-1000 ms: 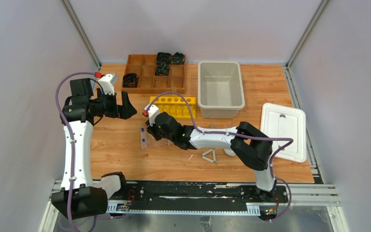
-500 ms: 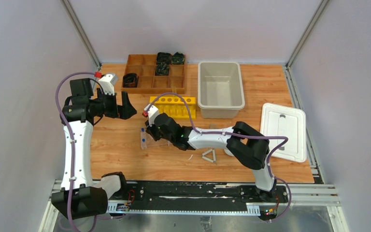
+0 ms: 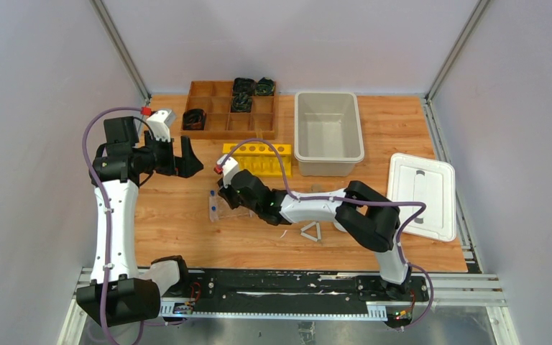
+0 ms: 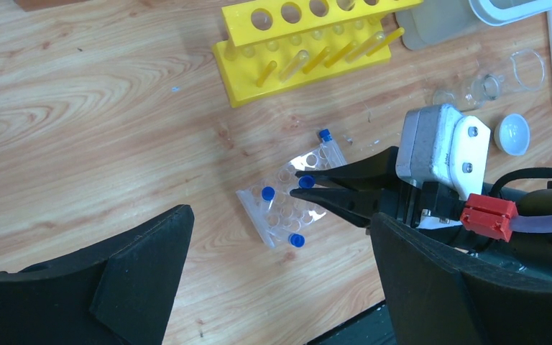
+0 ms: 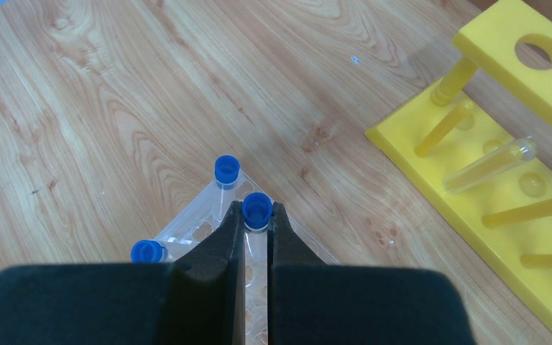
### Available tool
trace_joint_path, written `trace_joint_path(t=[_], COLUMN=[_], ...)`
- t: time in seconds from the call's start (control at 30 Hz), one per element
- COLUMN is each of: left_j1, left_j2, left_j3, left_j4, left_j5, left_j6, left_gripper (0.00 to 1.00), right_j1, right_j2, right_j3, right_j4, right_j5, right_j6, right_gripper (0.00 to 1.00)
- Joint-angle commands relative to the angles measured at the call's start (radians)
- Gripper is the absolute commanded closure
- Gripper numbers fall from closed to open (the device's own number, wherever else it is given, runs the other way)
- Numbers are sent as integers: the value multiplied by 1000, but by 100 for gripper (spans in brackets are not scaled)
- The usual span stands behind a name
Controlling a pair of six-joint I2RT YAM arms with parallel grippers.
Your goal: Organize the chemistry lab equipment
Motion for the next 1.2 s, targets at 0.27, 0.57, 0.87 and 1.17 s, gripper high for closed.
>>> trace_joint_path(t=[0.27,0.57,0.87,1.17], left_j1=[5,5,5,5], left_j2=[-13,-19,-14,-20], left_j3=[13,14,13,17], left_j4=[7,7,6,7], left_j5=[10,6,9,12], left_j6=[10,15,12,4], left_gripper=[0,0,0,0], right_j1=[11,11,3,-44], right_j2=[-16,5,-145,-293], right_j3=[-58,-56,-66,-103], right_j4=[33,12,-51,-224], right_j5=[54,39,116,240], right_j6=[-2,45,89,224], right_gripper=[100,81,45,47])
